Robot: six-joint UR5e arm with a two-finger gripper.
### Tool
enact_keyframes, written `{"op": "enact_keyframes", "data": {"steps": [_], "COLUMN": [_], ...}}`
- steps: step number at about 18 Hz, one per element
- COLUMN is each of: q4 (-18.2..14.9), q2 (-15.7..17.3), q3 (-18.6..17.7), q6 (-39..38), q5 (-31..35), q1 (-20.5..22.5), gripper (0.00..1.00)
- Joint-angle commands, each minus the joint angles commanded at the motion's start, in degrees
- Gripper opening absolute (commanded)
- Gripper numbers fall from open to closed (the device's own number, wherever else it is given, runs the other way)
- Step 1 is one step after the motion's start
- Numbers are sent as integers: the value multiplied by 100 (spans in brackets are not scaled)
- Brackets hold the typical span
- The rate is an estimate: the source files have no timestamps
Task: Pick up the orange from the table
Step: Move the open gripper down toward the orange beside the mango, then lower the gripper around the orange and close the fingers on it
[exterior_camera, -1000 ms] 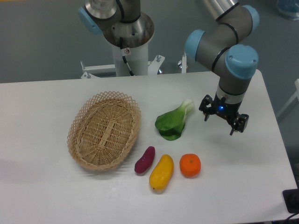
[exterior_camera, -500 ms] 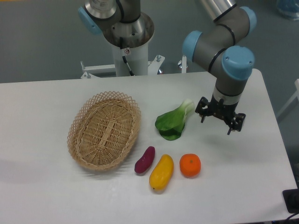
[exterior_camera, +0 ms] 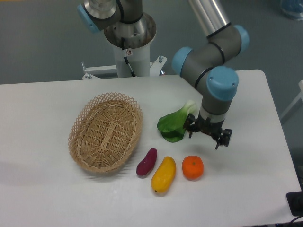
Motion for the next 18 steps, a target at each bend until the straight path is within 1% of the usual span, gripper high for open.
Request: {"op": "enact_keyframes", "data": {"steps": [6, 11, 14, 16, 18], "q4": [9, 9, 17, 18, 105], "q2": [-211, -413, -501, -606, -694], "q3": [158, 474, 527, 659, 729], "q6": [-273, -677, -871, -915, -924], "q5": [-17, -26, -26, -9, 0], "q1": [-158, -255, -273, -308, -316], "gripper": [100, 100, 100, 100, 100]}}
